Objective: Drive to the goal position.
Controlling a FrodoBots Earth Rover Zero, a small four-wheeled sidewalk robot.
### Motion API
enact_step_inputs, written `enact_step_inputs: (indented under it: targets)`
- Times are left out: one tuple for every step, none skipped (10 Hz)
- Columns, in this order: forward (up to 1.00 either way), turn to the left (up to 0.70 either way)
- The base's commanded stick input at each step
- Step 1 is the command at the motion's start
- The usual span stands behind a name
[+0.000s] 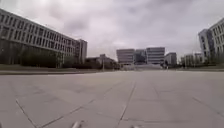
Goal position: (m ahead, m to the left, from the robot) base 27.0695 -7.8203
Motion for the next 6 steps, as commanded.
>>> enact_step_inputs:
  targets:
    - [0.70, 0.00]
    - [0.70, 0.00]
    - [0.70, 0.00]
    - [0.70, 0.00]
    - [0.70, 0.00]
    - [0.70, 0.00]
